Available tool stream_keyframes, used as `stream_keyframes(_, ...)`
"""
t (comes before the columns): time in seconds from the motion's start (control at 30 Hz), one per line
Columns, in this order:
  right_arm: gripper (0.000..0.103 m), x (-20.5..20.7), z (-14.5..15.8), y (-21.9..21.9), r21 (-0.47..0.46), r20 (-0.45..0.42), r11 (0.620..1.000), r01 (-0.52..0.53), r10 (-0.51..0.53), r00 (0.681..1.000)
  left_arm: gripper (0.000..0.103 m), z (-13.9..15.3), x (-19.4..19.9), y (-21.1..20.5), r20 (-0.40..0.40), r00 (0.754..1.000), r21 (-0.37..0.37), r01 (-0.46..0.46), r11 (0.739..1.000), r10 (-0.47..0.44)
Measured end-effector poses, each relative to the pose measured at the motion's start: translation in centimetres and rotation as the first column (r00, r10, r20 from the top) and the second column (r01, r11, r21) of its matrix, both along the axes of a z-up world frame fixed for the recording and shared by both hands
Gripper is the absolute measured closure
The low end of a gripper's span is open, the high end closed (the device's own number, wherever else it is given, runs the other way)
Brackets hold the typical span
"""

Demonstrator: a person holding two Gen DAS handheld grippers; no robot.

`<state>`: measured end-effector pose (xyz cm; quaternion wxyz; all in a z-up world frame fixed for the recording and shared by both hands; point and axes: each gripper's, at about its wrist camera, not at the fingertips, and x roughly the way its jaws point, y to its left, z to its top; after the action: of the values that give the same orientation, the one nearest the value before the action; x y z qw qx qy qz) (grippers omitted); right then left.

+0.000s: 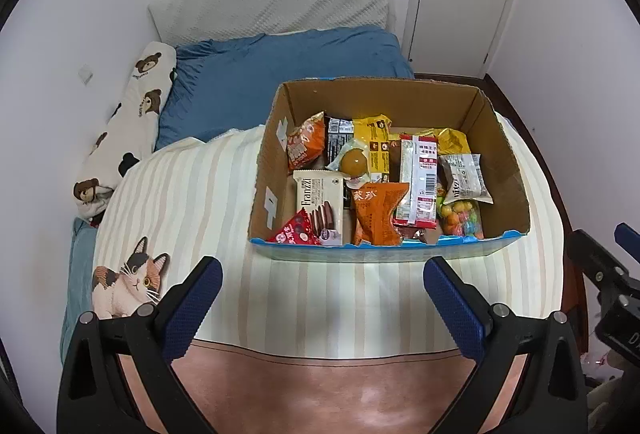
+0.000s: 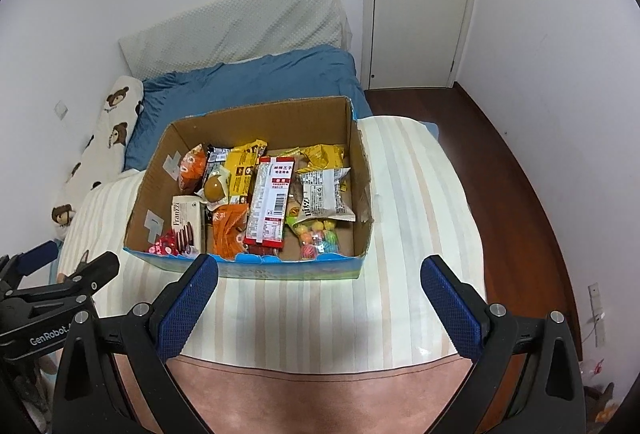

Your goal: Organize snacks

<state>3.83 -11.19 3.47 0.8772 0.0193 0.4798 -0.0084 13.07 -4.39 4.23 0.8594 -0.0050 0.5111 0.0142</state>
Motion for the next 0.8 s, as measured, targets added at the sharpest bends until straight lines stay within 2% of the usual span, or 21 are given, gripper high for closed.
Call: stream_keyframes(0.8, 0.0, -0.03, -0.31, 0.05, -0.006, -0.019, 1.0, 0.008, -0.008, 1.0, 0.0, 0.4, 0.28, 0.15, 0.003, 1.0, -0.018, -0.007, 1.0, 0.008)
